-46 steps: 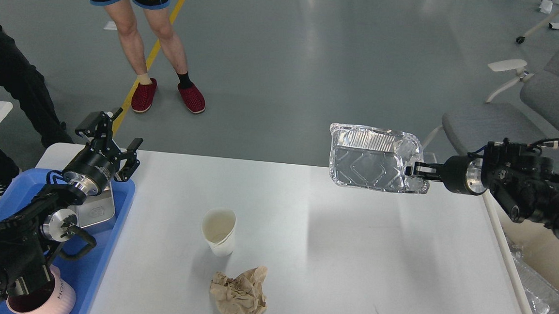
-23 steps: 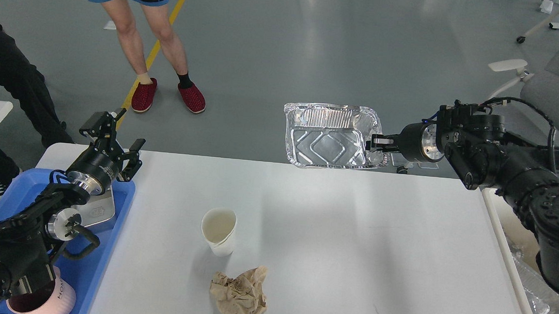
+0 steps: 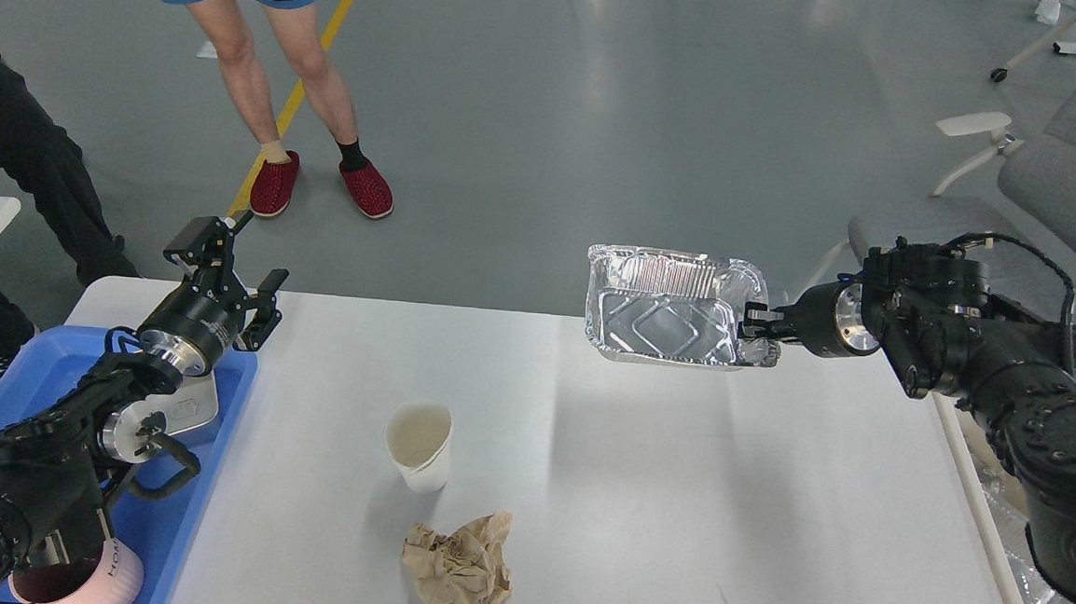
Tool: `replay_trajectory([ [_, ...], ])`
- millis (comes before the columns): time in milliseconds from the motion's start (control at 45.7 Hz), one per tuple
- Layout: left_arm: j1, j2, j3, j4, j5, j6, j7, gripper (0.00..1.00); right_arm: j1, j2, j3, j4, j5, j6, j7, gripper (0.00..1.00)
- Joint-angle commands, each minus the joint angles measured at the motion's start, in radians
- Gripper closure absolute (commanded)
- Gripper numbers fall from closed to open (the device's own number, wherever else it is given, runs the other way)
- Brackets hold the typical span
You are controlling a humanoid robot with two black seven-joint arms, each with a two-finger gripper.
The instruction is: Tidy desktop
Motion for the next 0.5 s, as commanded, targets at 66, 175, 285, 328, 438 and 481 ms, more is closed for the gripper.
replay_trajectory([
  [66, -0.008, -0.01, 0.013, 0.0, 0.002, 0.008, -0.001, 0.12, 0.012, -0.101, 0.0, 0.144, -0.004, 0.069, 0.023, 1.0],
  [175, -0.006, -0.011, 0.013, 0.0, 0.002, 0.008, -0.001, 0.12, 0.015, -0.175, 0.0, 0.285, -0.01, 0.059, 0.017, 1.0],
  [285, -0.006, -0.011, 0.013, 0.0, 0.002, 0.011, -0.001, 0.12, 0.021, -0.177, 0.001, 0.292, -0.01, 0.046, 0.006, 1.0],
  [328, -0.006, -0.013, 0.013, 0.0, 0.002, 0.011, -0.001, 0.12, 0.024, -0.177, 0.003, 0.293, -0.008, 0.043, 0.003, 1.0],
  [438, -0.006, -0.014, 0.013, 0.0, 0.002, 0.013, -0.001, 0.12, 0.026, -0.177, 0.003, 0.295, -0.005, 0.042, 0.003, 1.0],
  [481, -0.006, -0.014, 0.013, 0.0, 0.002, 0.013, -0.001, 0.12, 0.026, -0.177, 0.004, 0.292, -0.002, 0.04, 0.002, 1.0],
])
